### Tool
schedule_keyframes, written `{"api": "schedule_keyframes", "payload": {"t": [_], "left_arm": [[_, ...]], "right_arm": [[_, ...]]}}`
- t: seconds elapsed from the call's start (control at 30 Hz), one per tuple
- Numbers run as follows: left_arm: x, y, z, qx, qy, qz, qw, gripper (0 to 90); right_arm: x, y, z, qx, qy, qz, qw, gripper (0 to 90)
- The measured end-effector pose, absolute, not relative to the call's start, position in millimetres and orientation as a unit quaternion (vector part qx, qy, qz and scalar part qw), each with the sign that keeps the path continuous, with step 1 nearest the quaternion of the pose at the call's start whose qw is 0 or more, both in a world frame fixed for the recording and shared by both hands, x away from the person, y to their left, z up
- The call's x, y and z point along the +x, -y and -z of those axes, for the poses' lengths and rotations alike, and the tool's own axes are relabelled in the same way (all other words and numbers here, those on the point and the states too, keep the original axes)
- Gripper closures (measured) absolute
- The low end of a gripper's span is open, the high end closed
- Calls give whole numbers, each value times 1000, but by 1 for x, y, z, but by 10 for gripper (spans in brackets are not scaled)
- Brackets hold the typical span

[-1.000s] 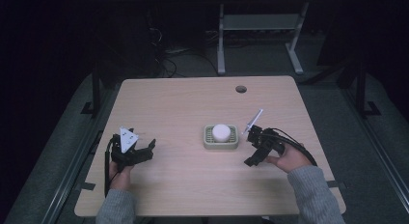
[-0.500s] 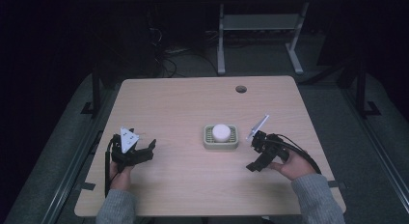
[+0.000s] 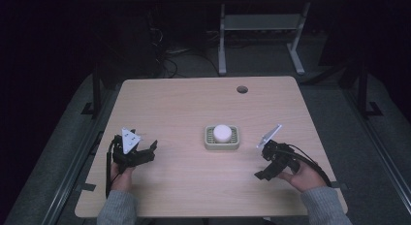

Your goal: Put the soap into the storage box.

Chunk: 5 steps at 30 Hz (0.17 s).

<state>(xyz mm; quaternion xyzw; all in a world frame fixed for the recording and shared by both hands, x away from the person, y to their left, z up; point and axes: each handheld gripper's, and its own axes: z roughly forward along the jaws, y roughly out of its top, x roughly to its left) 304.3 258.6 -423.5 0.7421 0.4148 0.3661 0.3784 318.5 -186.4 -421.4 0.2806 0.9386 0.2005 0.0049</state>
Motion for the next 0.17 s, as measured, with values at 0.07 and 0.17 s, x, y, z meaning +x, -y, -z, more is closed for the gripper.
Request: {"api": "schedule_keyframes", "payload": {"t": [0.07, 0.17], "left_arm": [[304, -259, 424, 742, -415, -366, 378, 148], [305, -259, 424, 743, -416, -366, 377, 149]], "right_arm": [[317, 188, 422, 282, -938, -201, 7, 204], [312, 191, 425, 284, -936, -208, 7, 204]]}}
